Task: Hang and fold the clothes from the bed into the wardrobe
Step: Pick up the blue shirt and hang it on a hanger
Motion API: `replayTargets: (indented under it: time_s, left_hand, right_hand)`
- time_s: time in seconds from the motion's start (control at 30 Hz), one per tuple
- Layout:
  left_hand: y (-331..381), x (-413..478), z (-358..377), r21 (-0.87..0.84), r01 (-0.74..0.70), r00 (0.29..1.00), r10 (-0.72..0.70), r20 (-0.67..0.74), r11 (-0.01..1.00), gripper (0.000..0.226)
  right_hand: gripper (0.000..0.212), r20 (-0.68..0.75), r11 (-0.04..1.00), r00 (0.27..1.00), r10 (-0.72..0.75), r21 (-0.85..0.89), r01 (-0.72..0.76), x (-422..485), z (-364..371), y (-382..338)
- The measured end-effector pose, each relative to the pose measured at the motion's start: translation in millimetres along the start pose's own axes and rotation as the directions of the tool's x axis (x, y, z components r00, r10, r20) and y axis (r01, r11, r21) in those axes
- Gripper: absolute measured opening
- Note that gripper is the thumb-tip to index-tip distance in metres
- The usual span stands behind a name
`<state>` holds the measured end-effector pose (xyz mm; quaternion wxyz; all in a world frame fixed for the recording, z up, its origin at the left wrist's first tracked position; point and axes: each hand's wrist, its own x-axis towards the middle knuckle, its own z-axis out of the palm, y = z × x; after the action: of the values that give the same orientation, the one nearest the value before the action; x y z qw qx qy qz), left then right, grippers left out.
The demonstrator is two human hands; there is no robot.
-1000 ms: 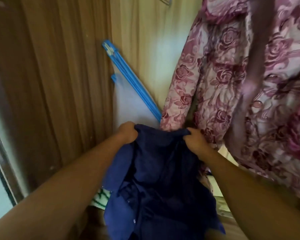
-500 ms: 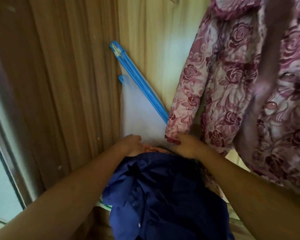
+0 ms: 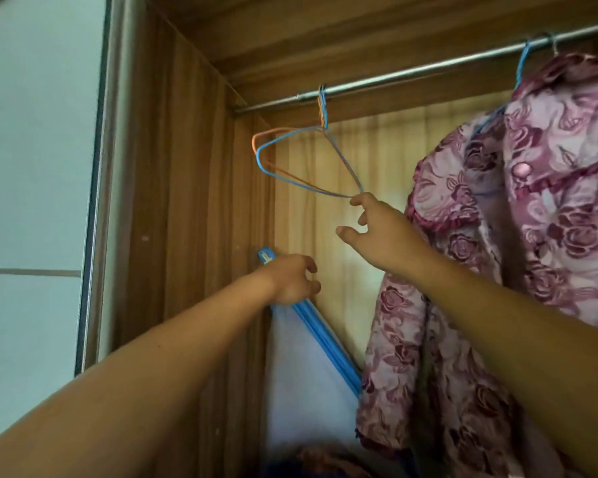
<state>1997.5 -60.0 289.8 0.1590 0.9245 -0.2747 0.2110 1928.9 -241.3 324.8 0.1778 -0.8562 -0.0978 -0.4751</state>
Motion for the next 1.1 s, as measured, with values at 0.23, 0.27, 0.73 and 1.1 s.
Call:
replayTargets:
  time_s: [0.23,0.27,0.73,1.1]
  left_hand:
    - [2.9,5.3,-58.3,0.079,-0.029,0.992,0.038,-0.122,0.996,0.051]
    - [1.7,5.2,-60.8,0.083,-0.030,0.992,0.039,-0.118,0.996,0.050]
    - [-12.4,8.6,-66.0,0.145,-0.038,0.995,0.050,-0.085,0.989,0.048]
    - [16.2,17.0,-49.8,0.016,-0.138,0.990,0.138,0.005,0.990,0.050]
  right_hand:
    - [0.088,-0.069,0.951,0.957,-0.282,-0.152,0.270,47.6,-18.7,-75.6]
    - [0.089,-0.059,0.936,0.948,-0.313,-0.192,0.297,52.6,-17.0,-85.1]
    - [0.043,-0.015,0.792,0.915,-0.402,-0.508,0.340,76.9,-12.8,-93.5]
    - [0.054,-0.140,0.760,0.857,-0.496,-0.548,0.351,82.8,-67.3,-70.7]
